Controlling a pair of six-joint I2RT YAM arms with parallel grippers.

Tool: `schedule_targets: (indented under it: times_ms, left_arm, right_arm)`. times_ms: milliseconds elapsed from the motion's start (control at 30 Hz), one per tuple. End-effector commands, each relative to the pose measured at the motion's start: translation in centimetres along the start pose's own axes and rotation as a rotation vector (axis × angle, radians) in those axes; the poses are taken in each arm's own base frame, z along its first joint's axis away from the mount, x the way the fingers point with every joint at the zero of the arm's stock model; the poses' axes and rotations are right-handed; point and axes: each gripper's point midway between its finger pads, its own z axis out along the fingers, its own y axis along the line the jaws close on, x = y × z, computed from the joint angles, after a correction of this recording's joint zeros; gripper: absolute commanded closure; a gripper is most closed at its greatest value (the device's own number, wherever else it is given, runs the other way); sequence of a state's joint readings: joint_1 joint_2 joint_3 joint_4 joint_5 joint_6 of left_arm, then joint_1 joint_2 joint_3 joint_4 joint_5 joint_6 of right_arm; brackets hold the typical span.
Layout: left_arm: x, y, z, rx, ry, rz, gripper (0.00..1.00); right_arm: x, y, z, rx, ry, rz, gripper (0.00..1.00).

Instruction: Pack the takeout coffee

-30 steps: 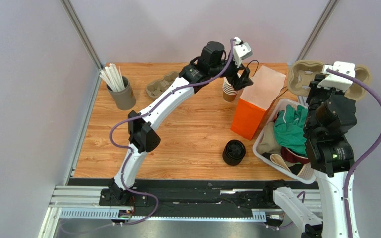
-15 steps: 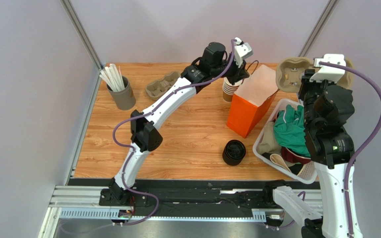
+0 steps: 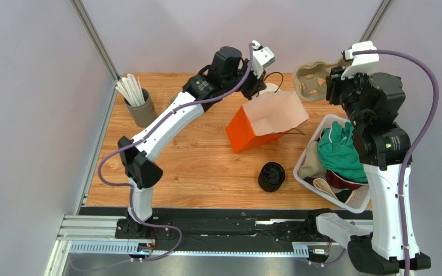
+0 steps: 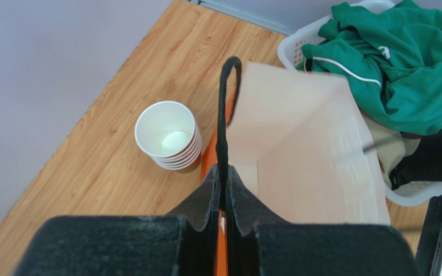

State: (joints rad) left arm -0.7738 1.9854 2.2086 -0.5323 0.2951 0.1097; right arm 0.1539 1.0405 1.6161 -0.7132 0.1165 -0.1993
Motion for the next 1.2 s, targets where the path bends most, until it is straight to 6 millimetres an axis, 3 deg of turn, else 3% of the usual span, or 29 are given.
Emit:
schedule_targets:
  times_ms: [0,233,533,700,833,900,1033,1167]
  left_arm:
    - [-1.3,1.5,-5.1,-0.068,-0.012,-0.023,1.0]
    - [0.9,3.2,-9.8,-0.126,0.035,-0.136,1.0]
    - [2.6,3.3,-14.9,-0.229,0.07,-0.334,1.0]
    - [5.4,5.9,-16.2,-0.31,0.087,-0.442,1.0]
    - [7.1,6.3,-16.5,-0.306,0.1,-0.478,0.99]
    - [7.3,6.2,-16.5,-0.294,0.104,-0.47,0.96]
    - [7.8,5.9,-16.3,-0.263,0.127,-0.426,0.79]
    - [7.9,6.3,-16.5,-0.272,0.127,-0.407,0.71]
  right_arm:
    - [-2.8,2.6,-0.1,-0.159,-0.05,0.022,0.68]
    - [-4.2,6.3,1.4,-0.315,-0.03,0.052,0.68]
    - [-3.8,14.8,2.5,-0.573,0.034,0.079,0.68]
    - [-3.3,17.7,2.7,-0.668,0.081,0.101,0.68]
    - [-2.5,20.3,2.9,-0.758,0.128,0.117,0.68]
    - [-1.8,21.5,3.4,-0.789,0.153,0.122,0.68]
    - [-1.6,24.3,3.8,-0.84,0.16,0.081,0.68]
    - [-2.9,24.8,4.8,-0.825,0.131,0.047,0.68]
